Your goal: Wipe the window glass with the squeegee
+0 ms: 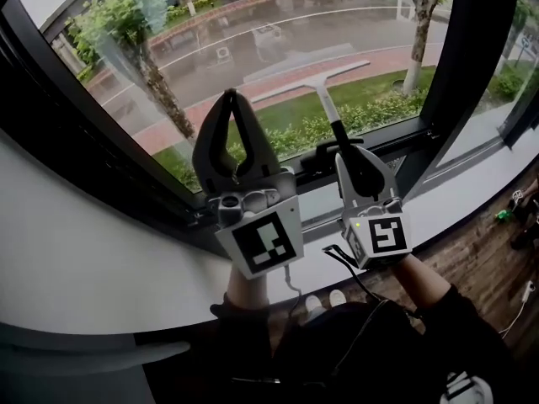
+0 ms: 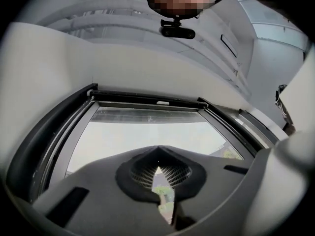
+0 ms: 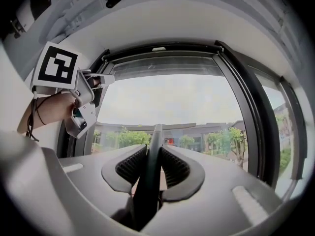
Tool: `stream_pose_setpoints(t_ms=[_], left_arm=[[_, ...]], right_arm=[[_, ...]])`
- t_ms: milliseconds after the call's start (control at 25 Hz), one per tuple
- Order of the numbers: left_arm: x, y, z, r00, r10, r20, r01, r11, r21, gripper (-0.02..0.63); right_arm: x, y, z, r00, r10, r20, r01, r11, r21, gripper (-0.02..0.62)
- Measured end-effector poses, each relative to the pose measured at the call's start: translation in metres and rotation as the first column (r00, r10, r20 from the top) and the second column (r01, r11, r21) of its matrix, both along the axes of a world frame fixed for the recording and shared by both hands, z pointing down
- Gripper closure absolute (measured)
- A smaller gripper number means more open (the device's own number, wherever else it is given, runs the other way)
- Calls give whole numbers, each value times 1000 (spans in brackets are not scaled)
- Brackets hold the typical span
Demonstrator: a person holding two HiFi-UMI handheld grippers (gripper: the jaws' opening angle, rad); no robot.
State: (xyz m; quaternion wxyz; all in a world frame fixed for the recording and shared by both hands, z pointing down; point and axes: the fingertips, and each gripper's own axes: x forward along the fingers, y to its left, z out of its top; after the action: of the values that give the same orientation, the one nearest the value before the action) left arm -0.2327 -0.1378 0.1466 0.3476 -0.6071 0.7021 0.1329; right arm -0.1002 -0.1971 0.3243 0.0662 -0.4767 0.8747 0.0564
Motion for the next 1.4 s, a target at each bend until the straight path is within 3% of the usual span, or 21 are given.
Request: stream_pose_setpoints(t_ms=[240,440,840,1200,1320,1400], left_arm=[[-6,-8,57,996,-45,-81,37,994,-98,606],[-5,-13,92,987,-46,-156,17,984,-179,606],[-8,-13,115,987,-54,-152,18,973,-232,606],[-5,-16,131,975,-25,-221,-37,962,-272,606],[-3,-18,135,958,-26,-284,-58,957,-283,606],[-1,-17,128,958,-18,-285,-66,957,-282,606]], right_arm=[[0,4,54,999,-7,-41,2,994,-111,500],[-3,5,84,996,-8,-90,-7,987,-160,500],[-6,8,118,998,0,-69,-19,961,-277,499],[-8,9,135,994,5,-105,-40,940,-337,500],[1,12,115,995,18,-101,-48,952,-302,500],[8,16,87,997,25,-70,-43,963,-267,500]])
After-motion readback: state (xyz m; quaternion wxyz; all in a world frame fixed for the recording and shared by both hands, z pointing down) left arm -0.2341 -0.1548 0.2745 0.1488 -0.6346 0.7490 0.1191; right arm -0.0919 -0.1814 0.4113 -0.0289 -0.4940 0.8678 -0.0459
